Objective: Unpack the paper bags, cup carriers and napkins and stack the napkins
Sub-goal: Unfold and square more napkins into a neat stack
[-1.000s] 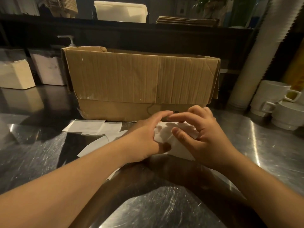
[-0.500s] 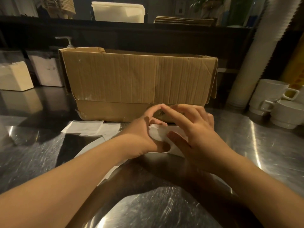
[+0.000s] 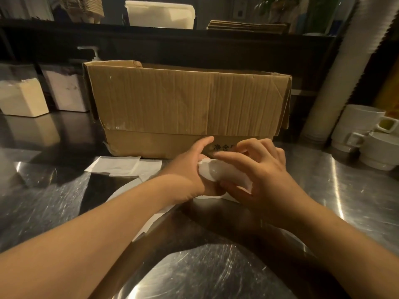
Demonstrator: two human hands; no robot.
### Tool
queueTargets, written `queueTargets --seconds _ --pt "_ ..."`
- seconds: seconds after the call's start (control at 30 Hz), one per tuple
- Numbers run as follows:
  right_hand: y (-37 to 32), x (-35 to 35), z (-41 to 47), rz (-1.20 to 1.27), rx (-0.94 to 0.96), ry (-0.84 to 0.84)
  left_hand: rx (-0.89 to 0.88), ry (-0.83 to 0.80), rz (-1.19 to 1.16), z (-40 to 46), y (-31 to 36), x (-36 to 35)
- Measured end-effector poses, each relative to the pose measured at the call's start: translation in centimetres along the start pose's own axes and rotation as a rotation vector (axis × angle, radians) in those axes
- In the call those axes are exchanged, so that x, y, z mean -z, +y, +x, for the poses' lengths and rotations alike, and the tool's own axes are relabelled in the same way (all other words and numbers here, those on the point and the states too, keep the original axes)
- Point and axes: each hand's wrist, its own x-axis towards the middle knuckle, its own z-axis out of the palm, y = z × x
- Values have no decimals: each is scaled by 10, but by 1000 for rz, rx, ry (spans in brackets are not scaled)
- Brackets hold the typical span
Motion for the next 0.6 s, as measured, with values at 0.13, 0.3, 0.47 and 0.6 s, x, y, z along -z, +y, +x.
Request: queueTargets --seconds 0.13,0.3,0.47,0.6 --pt "-1 -3 -1 -26 39 -13 6 -2 -25 -1 0 1" --pt "0 -3 -1 -45 2 -57 3 -8 -46 0 -2 3" --pt "-1 -3 -1 -57 6 -57 20 -9 -103 0 -4 3" --pt "-1 -1 1 -39 -32 -96 33 -20 -82 -1 -8 4"
